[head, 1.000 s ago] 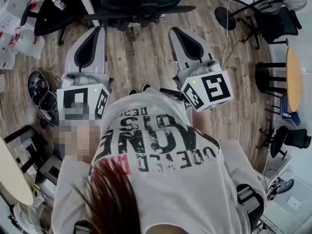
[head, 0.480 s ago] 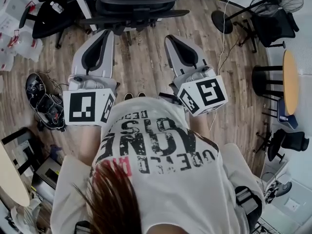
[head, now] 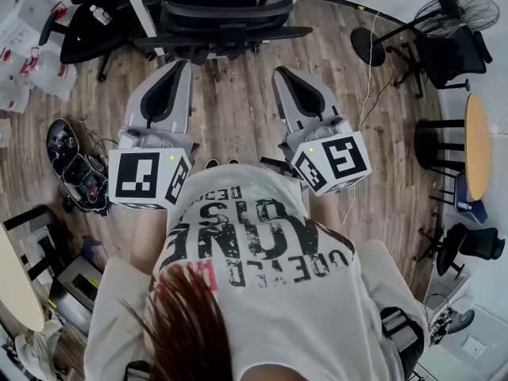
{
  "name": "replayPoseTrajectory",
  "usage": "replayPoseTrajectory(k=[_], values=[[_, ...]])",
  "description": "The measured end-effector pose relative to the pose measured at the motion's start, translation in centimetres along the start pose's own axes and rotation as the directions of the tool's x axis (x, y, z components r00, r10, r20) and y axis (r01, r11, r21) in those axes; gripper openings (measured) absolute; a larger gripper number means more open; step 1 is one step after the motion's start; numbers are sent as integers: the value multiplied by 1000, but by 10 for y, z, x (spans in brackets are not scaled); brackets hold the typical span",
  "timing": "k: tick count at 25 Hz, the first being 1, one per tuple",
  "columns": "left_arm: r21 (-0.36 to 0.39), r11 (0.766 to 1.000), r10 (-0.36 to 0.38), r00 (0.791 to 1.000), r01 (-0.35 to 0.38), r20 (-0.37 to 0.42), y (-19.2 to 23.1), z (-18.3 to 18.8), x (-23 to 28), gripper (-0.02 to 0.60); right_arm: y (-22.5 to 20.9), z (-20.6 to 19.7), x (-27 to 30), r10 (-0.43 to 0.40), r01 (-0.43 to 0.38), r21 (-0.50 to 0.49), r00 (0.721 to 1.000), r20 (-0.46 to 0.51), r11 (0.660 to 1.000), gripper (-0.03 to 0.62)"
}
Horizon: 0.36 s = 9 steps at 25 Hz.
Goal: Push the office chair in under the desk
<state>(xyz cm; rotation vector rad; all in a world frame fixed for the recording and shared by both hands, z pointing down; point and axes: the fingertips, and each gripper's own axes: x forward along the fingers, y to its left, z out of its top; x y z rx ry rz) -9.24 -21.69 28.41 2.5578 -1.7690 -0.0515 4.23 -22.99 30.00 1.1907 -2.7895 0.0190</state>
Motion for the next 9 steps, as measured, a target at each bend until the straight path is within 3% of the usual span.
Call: replayPoseTrajectory(k=[9], values=[[-19, 1000, 6, 1000, -6, 1, 3, 2, 2, 12, -1, 2, 6, 13, -13, -1, 1000, 12, 1000, 18]])
